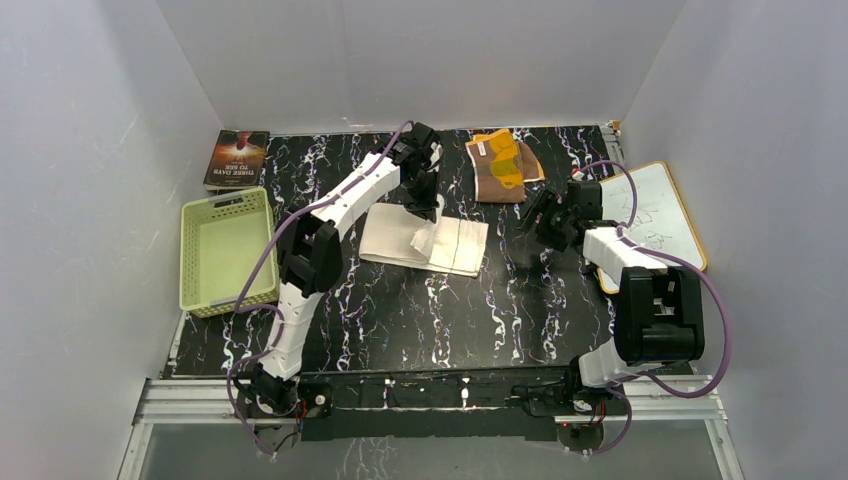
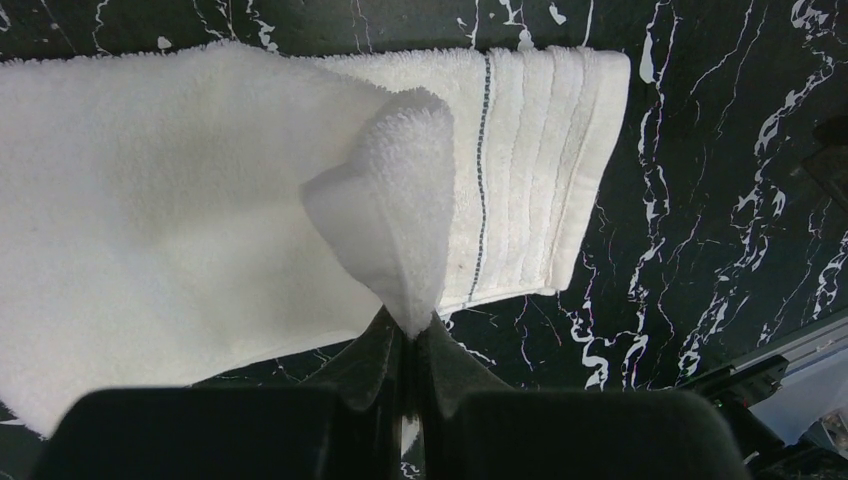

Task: Roll the towels
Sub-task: Fold the towel at the center of the board.

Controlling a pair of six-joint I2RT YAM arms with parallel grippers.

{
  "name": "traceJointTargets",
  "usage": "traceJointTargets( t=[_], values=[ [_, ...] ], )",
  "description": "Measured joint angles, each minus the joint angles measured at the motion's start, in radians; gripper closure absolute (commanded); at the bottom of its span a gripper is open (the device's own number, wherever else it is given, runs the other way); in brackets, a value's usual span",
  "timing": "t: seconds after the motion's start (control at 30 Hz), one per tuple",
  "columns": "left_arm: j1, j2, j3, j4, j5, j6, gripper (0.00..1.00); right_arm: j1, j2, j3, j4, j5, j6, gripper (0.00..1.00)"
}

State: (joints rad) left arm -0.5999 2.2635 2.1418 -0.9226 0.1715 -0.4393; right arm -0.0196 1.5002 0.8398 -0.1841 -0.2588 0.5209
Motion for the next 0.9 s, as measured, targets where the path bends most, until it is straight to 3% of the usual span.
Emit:
traceJointTargets(
  t=[0.9],
  values=[
    [-0.019, 0.008, 0.061, 0.027, 0.083, -0.071, 1.0, -0.001, 0.005, -0.022, 0.002, -0.009, -0.021, 0.34]
  ],
)
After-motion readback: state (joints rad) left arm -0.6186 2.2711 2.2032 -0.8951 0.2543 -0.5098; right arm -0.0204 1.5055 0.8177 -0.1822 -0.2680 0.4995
